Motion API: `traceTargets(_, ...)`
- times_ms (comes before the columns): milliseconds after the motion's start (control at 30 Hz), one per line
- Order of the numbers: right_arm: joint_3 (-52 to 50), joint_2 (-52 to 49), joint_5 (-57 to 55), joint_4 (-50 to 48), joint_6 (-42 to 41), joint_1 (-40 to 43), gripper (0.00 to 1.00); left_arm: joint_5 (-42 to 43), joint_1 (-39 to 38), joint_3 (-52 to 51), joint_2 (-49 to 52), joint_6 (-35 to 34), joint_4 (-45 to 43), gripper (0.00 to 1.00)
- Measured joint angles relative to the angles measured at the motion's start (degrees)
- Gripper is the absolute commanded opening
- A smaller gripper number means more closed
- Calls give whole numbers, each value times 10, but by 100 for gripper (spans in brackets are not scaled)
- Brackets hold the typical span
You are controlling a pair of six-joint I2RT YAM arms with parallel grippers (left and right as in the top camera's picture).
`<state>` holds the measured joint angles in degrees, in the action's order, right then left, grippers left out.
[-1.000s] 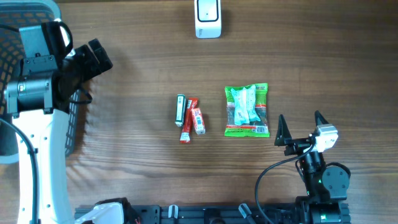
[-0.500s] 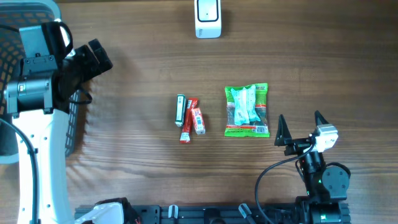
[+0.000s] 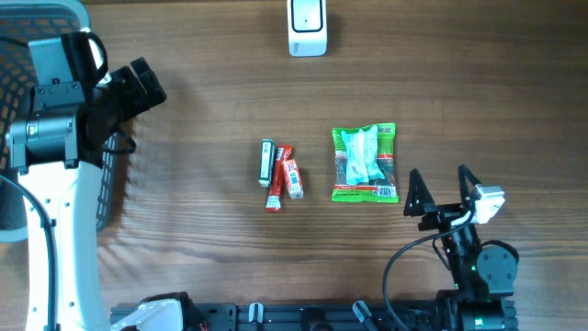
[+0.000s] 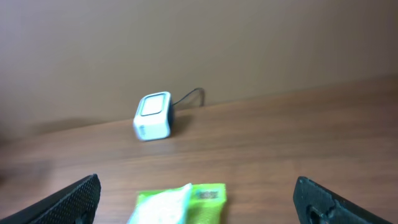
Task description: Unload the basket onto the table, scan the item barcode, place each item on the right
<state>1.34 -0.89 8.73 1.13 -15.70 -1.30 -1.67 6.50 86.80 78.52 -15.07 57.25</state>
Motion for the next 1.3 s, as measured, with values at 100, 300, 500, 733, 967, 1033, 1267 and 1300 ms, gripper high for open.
traceTargets(100, 52, -11, 17, 40, -36, 0, 100, 0, 0, 0, 0, 0, 0, 100)
traceTargets(300, 272, -115, 27, 167, -32, 0, 100, 0, 0, 0, 0, 0, 1, 100)
traceTargets(500, 578, -321, 31, 432, 2, 0, 100, 0, 0, 0, 0, 0, 2, 100)
traceTargets(733, 770, -534, 41, 619, 10, 0, 86, 0, 0, 0, 0, 0, 2, 100)
traceTargets(967, 771, -619, 129, 663, 15, 0, 78, 0, 0, 0, 0, 0, 2, 100)
traceTargets(1033, 771, -634, 137, 675, 16, -4, 77, 0, 0, 0, 0, 0, 2, 100)
traceTargets(1267, 726, -665, 137, 665, 12, -85, 78, 0, 0, 0, 0, 0, 2, 100)
traceTargets(1300, 715, -667, 133, 659, 7, -98, 78, 0, 0, 0, 0, 0, 2, 100)
